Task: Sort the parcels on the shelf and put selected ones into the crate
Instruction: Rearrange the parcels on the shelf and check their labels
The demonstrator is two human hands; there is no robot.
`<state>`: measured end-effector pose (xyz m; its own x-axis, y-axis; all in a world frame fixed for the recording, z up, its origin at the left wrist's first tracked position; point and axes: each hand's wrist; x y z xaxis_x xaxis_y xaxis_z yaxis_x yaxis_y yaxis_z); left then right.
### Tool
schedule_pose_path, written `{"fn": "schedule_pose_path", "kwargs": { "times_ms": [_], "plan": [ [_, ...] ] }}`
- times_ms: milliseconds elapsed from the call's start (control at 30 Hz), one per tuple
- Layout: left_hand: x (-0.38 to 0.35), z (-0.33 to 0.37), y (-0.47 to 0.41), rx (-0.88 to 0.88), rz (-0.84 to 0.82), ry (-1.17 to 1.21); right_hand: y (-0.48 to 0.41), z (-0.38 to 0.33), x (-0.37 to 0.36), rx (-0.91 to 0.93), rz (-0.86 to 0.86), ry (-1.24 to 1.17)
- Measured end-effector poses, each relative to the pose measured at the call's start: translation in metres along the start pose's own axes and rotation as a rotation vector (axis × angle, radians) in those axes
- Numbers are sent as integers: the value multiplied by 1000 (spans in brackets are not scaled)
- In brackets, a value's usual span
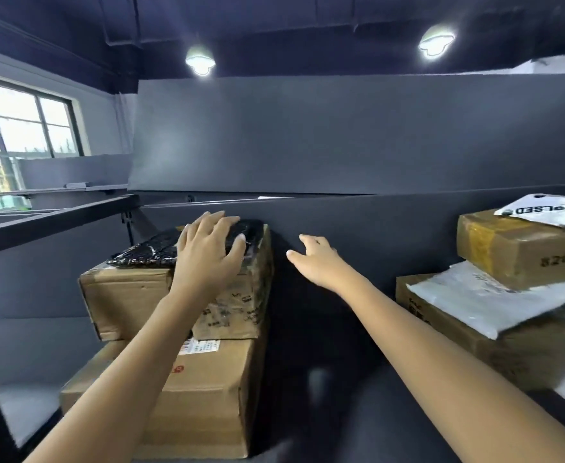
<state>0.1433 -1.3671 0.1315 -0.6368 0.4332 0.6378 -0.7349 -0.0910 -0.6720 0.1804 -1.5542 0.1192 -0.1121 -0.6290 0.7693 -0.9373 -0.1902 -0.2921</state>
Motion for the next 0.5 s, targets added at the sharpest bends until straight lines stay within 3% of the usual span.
{"fn": "schedule_pose_path", "kwargs": {
  "times_ms": [200,500],
  "plan": [
    [-61,87,14,-294,-116,58,47,67,29,-134,72,117],
    [-151,177,44,-361,-493,238,139,164,118,-447,371,67]
  ]
}}
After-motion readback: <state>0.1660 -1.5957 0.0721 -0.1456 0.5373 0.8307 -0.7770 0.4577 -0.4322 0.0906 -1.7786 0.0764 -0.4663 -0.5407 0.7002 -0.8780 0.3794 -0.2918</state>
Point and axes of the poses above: each hand's wrist, its own y-axis away from the middle knuckle, its own x-axis out of the back of the hand, z = x × y, and after that the axes turned 6 degrees about x, right-handed
